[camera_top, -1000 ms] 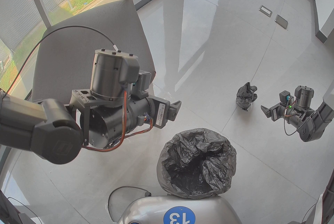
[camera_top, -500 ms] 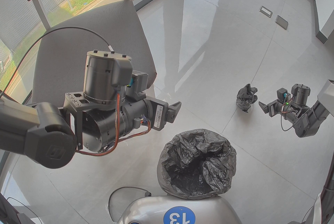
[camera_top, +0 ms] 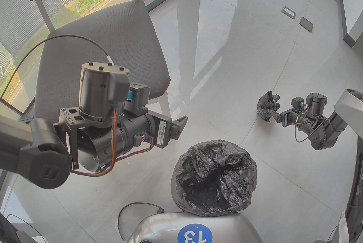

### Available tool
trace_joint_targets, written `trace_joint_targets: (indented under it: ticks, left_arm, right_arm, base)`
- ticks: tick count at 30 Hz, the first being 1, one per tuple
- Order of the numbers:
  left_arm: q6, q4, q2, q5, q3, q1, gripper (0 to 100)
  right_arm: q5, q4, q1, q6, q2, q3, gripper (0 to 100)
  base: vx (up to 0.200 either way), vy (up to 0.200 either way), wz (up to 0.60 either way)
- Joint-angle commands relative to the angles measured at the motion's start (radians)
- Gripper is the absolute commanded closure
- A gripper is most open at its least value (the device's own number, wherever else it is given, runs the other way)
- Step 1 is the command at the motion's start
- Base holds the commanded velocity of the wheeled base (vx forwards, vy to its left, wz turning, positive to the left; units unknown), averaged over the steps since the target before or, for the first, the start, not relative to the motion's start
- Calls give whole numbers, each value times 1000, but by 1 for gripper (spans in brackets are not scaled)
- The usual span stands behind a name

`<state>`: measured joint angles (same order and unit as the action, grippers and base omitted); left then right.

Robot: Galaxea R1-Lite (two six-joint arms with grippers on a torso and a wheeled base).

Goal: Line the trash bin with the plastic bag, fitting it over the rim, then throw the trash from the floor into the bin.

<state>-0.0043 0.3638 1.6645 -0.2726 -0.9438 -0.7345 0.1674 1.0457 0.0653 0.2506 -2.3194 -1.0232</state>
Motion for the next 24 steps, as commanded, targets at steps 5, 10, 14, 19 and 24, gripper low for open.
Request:
trace_joint_targets:
  ticks: [5,10,14,19,24]
  left_arm:
    - [1,1,-11,12,3,3,0]
    - [15,17,-2,16,0,6,0]
    - [40,32,6,36,-10,23,0]
    - [43,52,23,44,-26,27,0]
    - [47,81,52,59,-35,32,0]
  right_arm:
    - [-2,5,-4,25,-46,-34,0]
    - [0,8,2,50,-109,-109,0]
    - [-2,10,-10,33,-170,-170,0]
    - [-2,10,-19,29,-253,-268,0]
    - [0,20,-21,27,-361,-377,100]
  base:
    - [0,0,0]
    - [0,0,0]
    - [0,0,0]
    - [0,0,0]
    - [0,0,0]
